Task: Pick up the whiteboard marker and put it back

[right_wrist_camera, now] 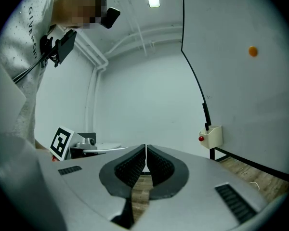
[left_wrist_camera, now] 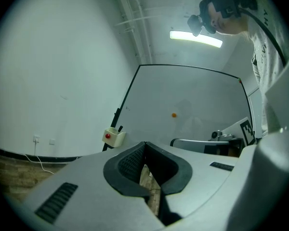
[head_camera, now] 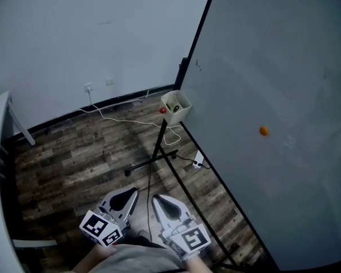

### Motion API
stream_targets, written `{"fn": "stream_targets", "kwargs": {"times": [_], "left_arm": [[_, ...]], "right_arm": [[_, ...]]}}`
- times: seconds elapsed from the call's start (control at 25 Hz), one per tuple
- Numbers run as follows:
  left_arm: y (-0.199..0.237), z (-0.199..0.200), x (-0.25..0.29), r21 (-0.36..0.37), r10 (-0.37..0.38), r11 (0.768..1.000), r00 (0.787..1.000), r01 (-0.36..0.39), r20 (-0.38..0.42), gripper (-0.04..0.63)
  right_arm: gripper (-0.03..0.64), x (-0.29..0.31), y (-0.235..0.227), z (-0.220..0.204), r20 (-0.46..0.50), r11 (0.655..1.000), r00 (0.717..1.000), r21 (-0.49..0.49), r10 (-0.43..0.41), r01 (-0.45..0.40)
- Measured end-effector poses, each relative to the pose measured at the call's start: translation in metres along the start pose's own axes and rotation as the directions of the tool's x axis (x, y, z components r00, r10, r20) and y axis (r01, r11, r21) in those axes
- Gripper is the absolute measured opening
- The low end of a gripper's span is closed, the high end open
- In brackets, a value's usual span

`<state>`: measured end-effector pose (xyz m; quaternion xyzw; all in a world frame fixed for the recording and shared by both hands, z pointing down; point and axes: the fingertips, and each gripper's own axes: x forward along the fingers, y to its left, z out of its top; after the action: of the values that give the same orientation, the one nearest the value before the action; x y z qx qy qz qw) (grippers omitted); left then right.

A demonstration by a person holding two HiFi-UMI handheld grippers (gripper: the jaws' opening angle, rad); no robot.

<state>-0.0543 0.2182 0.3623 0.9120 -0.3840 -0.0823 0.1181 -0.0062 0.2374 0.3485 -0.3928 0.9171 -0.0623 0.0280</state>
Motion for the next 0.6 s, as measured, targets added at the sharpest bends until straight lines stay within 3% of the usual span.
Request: {"fn": "stream_targets", "kwargs": {"times": [0.6], "left_arm": [[-0.018,-0.005,0.083,0.019,-0.055,0.998,0.998,0.055,0.007,0.015]], "right_arm": [[0.020,-0.005,-0.070,0.008,0.037,1.000,0.999,-0.012,-0.004,0.005]]}}
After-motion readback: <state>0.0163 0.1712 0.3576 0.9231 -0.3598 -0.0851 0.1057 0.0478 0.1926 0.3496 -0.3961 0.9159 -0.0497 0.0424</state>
